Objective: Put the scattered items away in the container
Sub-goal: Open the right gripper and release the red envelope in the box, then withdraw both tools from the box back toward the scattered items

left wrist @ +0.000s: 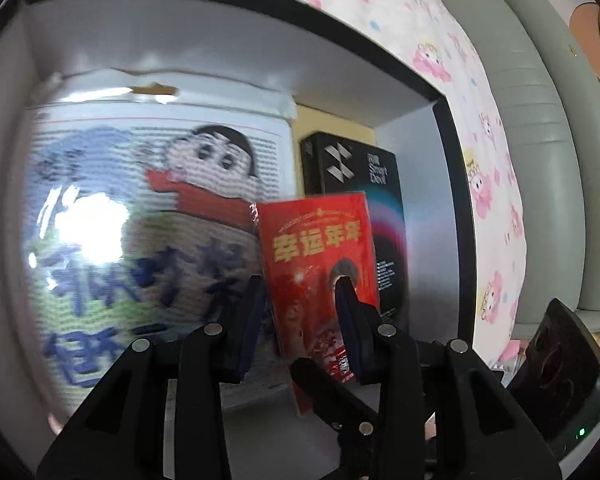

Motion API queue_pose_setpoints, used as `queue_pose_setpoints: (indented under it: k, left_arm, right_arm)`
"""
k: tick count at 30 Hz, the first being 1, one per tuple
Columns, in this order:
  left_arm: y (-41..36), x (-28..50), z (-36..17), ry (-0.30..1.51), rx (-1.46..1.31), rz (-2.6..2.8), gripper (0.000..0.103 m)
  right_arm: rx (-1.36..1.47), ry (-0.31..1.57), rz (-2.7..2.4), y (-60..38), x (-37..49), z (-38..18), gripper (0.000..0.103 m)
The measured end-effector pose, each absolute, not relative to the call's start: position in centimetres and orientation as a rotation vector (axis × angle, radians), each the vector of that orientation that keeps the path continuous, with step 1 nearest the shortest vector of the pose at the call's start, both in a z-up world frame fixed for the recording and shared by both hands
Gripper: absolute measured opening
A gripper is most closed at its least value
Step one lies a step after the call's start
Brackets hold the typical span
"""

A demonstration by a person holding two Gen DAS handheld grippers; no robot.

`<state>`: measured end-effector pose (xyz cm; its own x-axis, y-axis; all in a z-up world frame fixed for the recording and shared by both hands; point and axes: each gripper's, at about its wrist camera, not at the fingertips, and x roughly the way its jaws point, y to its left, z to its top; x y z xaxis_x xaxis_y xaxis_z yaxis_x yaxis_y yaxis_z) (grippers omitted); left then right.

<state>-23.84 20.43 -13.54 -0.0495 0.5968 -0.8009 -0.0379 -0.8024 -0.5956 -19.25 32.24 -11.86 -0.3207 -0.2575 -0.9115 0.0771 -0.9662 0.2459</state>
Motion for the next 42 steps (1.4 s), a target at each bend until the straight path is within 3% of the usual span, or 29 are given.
queue_pose_setpoints:
  k: [8, 28, 39, 42]
  left_arm:
    - [22.4, -25.0, -12.6, -0.561, -1.759, 1.885, 0.036]
    - [26.2, -25.6, -15.0, -0.582, -1.815, 1.775, 0.036]
    - [24.5, -23.9, -8.7, -0.374, -1.544, 2.108, 0.039]
    - [22.4, -21.0, -6.9, -0.36, -1.478, 2.197, 0.049]
  right_arm:
    - [1.7, -0.36, -2.49, 35.2, -19.3, -11.4, 0.047]
    - [1.743, -0.216, -2.538, 33.9, -19.5, -12.3, 0.049]
    - [1.618, -0.196, -2.65, 32.9, -17.9, -9.1, 0.049]
    - [1.59, -0.187, -2.666, 32.1, -17.5, -8.4, 0.049]
